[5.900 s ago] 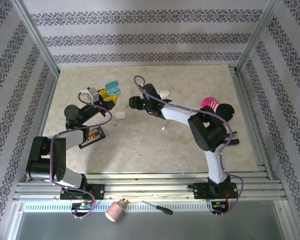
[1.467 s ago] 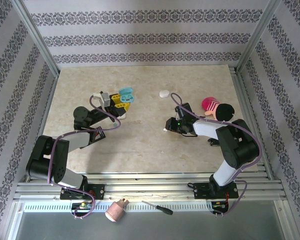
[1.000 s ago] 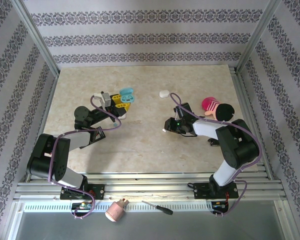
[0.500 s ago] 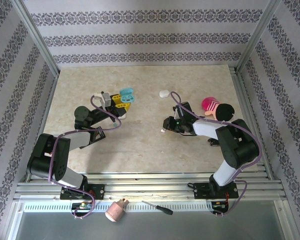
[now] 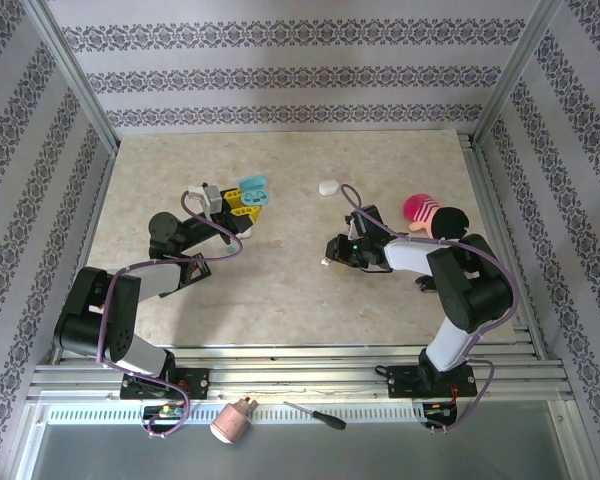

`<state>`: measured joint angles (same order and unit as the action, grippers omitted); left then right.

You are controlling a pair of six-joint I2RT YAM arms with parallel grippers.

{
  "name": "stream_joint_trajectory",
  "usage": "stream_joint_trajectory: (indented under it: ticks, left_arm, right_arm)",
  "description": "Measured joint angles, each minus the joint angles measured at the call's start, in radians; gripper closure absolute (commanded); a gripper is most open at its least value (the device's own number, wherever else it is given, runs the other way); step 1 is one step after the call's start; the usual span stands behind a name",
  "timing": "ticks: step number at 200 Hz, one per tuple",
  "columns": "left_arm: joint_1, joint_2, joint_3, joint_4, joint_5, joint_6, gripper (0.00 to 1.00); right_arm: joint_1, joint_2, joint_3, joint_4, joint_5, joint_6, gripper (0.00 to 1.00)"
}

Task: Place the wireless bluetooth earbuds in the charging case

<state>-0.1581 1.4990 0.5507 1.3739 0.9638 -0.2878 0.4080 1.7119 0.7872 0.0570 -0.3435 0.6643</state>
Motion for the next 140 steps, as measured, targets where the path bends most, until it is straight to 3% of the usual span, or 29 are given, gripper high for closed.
stream_joint_trajectory:
  ticks: [140]
  left_arm:
    - [0.0, 0.005, 0.004, 0.0, 0.0, 0.0, 0.76]
  right_arm:
    - [0.0, -0.01, -0.008, 0.031, -0.026, 0.022, 0.71]
